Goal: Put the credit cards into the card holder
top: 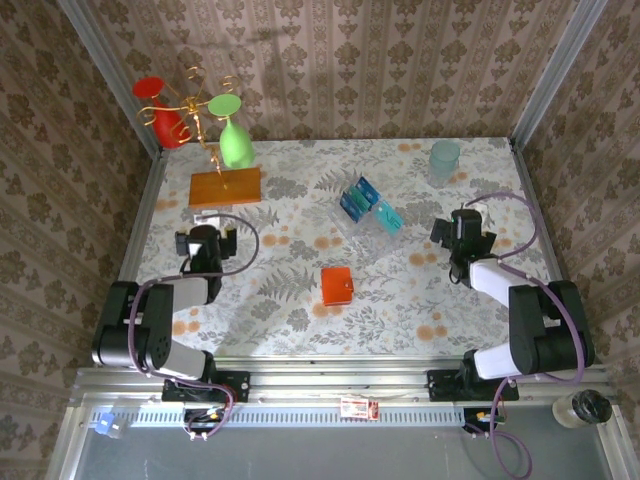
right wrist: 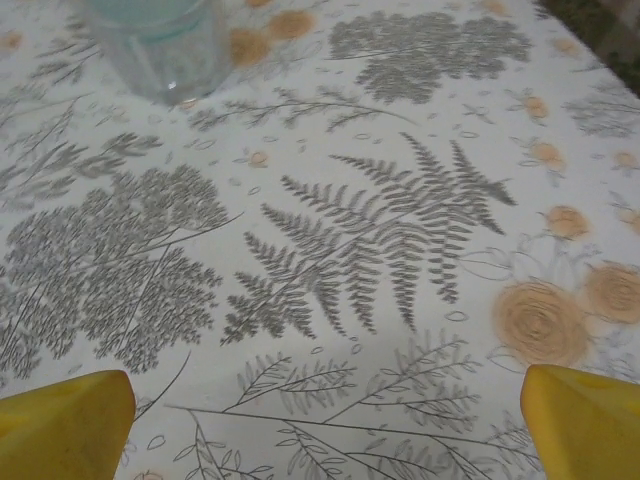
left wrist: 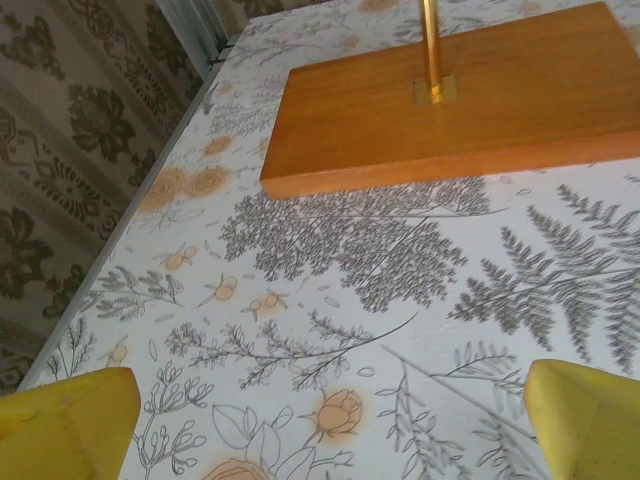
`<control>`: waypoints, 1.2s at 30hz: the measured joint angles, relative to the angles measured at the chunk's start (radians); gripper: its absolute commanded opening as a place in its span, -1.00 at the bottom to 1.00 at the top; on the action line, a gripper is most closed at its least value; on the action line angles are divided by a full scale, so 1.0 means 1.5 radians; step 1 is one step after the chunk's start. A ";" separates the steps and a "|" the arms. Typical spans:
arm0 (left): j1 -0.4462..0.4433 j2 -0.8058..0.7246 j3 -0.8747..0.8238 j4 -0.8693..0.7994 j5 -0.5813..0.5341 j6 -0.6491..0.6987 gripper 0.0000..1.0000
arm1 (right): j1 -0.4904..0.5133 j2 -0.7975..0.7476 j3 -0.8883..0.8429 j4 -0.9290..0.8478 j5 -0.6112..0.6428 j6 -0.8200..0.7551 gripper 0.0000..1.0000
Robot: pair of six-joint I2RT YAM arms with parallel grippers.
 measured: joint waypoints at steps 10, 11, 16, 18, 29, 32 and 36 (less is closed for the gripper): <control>0.052 0.068 -0.024 0.128 0.111 -0.002 1.00 | -0.027 0.074 -0.126 0.307 -0.132 -0.084 1.00; 0.055 0.068 -0.020 0.128 0.119 -0.002 1.00 | -0.027 0.074 -0.125 0.314 -0.140 -0.089 1.00; 0.062 0.068 -0.016 0.131 0.142 -0.003 1.00 | -0.027 0.074 -0.109 0.338 -0.164 -0.098 1.00; 0.059 0.068 -0.016 0.135 0.146 -0.002 1.00 | -0.027 0.074 -0.108 0.347 -0.167 -0.102 1.00; 0.051 0.068 -0.016 0.143 0.163 0.003 1.00 | -0.011 0.074 -0.108 0.347 -0.167 -0.116 1.00; 0.051 0.068 -0.016 0.143 0.165 0.003 1.00 | -0.011 0.074 -0.107 0.347 -0.167 -0.117 1.00; 0.051 0.068 -0.016 0.143 0.165 0.003 1.00 | -0.011 0.075 -0.098 0.344 -0.167 -0.120 1.00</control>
